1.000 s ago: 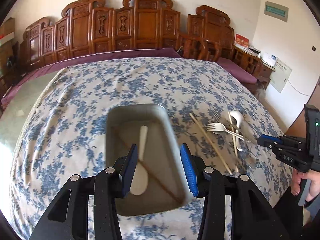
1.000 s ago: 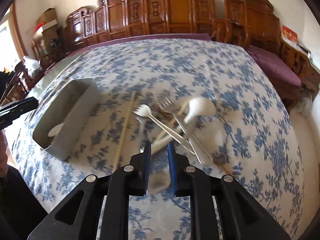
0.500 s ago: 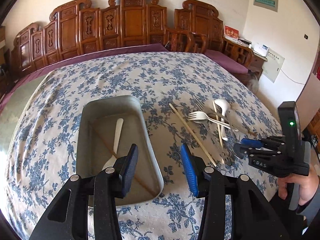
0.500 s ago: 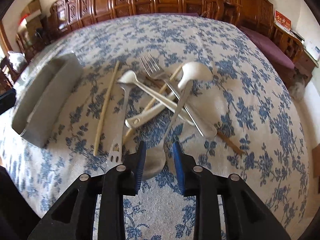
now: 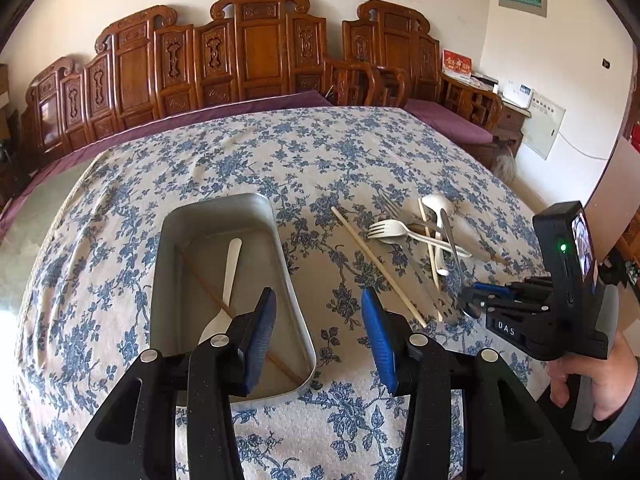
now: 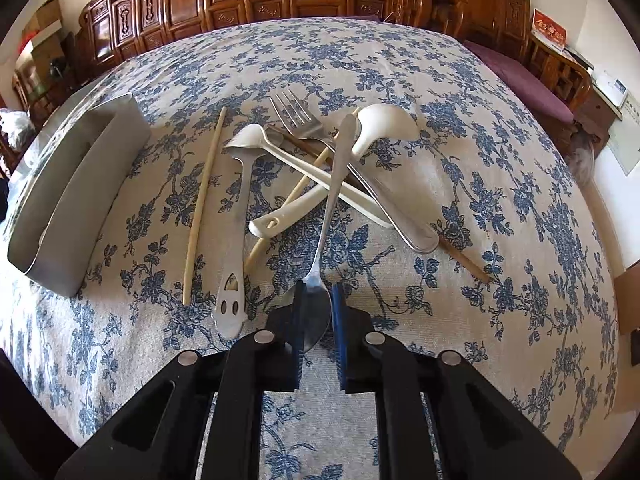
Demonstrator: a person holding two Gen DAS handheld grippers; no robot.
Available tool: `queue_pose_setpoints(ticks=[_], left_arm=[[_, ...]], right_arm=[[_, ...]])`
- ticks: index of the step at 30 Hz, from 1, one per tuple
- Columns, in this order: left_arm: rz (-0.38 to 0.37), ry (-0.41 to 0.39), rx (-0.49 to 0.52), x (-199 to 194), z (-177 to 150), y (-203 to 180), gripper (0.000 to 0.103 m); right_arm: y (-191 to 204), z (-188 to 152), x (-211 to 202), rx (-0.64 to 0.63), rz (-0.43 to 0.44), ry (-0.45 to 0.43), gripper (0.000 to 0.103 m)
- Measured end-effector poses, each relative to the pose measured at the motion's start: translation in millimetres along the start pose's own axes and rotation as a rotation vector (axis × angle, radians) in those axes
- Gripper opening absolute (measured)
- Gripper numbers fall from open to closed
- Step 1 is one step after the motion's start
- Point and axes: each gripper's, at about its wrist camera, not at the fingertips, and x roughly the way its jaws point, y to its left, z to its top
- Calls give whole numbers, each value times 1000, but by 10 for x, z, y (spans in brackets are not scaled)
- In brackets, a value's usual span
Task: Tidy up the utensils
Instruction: 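Grasp a wooden chopstick with the left tool while the right tool lifts the metal spoon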
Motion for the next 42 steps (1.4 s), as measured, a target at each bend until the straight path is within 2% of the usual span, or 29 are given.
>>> queue_pose_setpoints(ticks=[3, 13, 16, 17, 20, 25, 28, 31, 36, 42], left_arm=[[13, 5, 6, 9, -25, -12, 42], [31, 18, 20, 57, -66, -48, 42], [30, 19, 21, 64, -66, -57, 42], [28, 18, 21, 61, -66, -62, 42], [24, 14, 23, 54, -63, -73, 42], [15, 6, 20, 19, -52, -65, 42], [12, 2, 17, -3, -35, -80, 42], [6, 3, 21, -8, -21, -122, 42], [9, 15, 69, 40, 15, -285, 42], [-11, 55, 54, 296, 57, -427, 42]], right_arm=[[8, 8, -6, 5, -2, -7, 1], [-63, 23, -148, 13, 61, -62, 1], [-34, 66, -128, -3, 63, -66, 2], [-31, 80, -113, -5, 63, -66, 8], [-48, 174, -18, 3, 63, -59, 17], [-90, 268, 150, 16, 46, -30, 20], [-105, 288, 173, 28, 38, -24, 15], [-121, 290, 180, 13, 28, -13, 5], [-245, 262, 98, 24, 41, -20, 4], [-365, 212, -206, -2, 80, -76, 4]])
